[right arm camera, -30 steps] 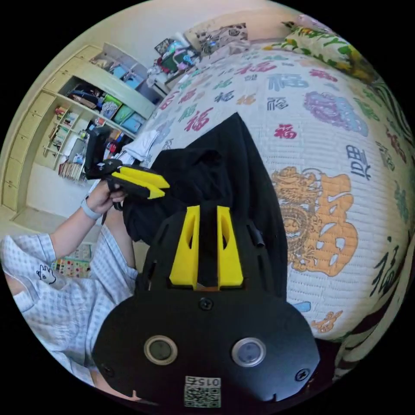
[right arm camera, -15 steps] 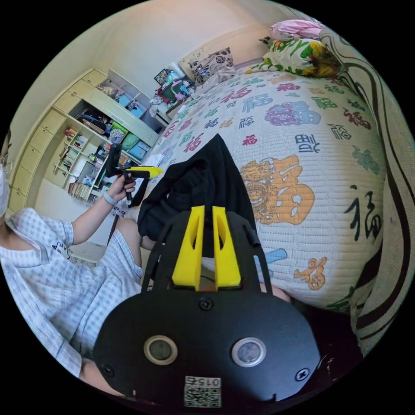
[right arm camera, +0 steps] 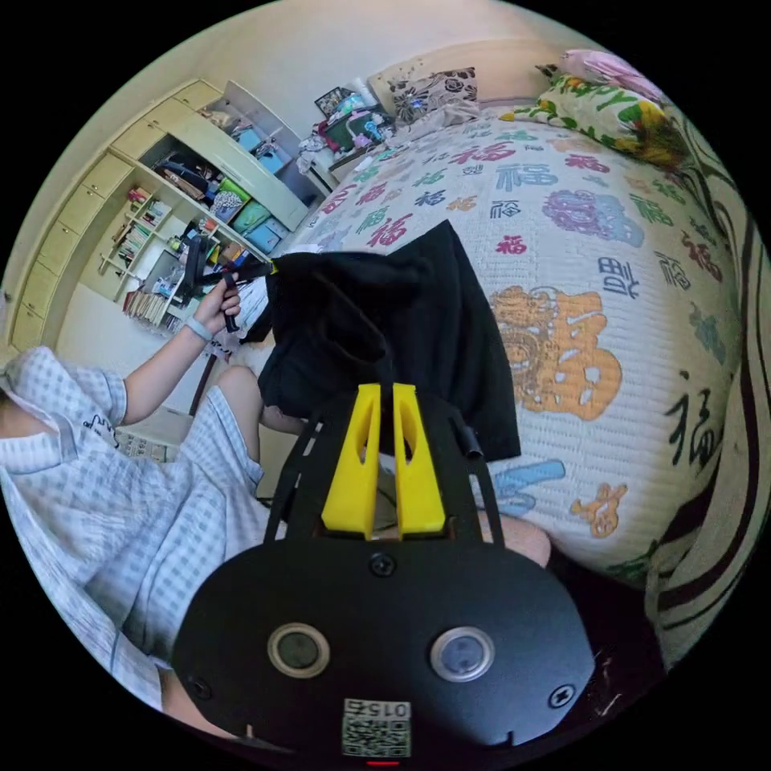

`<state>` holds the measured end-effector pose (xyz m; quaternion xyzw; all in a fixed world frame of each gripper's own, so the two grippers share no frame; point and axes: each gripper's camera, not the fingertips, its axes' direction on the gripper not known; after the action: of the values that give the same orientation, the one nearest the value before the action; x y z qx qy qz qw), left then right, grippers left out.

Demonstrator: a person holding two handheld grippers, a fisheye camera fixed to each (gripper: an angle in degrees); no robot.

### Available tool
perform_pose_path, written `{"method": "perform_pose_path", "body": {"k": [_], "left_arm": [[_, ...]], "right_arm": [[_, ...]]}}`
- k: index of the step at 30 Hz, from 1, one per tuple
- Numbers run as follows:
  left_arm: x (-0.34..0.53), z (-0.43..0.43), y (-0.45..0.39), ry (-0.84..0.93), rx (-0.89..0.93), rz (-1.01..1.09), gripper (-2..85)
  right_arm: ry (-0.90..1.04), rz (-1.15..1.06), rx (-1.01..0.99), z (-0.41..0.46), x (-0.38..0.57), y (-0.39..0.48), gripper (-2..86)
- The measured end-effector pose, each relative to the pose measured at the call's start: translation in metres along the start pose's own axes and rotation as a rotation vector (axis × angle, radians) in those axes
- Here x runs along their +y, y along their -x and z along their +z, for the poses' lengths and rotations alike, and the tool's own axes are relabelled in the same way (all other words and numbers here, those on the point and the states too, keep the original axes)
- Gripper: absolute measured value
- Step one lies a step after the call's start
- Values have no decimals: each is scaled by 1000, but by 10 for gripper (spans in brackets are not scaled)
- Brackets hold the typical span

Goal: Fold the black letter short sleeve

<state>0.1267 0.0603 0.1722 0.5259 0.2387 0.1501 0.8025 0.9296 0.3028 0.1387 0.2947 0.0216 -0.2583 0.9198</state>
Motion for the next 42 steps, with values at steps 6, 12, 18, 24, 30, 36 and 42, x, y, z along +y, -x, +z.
{"method": "perform_pose_path", "body": {"k": [6, 12, 18, 24, 30, 36, 42], "left_arm": [[39, -17, 13, 45, 12, -219, 17], [38, -68, -73, -80, -96, -45, 75], [-28, -18, -239, 183, 174, 506, 113], [-33, 103, -372, 471, 132, 744, 104], [-6, 133, -392, 610, 9, 725, 25], [0, -30, -361, 202, -144, 578, -1], [45, -234, -350, -213, -145, 492, -3]], "right_arm": [[-108, 189, -81, 0, 58, -1, 17], [-71, 155, -33, -2, 69, 20, 19], [-93, 167, -43, -3, 91, 41, 19], [-128, 199, -70, -6, 122, 62, 18], [-112, 172, -52, -12, 146, 90, 17], [-181, 122, 23, -44, 168, 139, 13], [-450, -86, 109, -120, 160, 247, 10]]}}
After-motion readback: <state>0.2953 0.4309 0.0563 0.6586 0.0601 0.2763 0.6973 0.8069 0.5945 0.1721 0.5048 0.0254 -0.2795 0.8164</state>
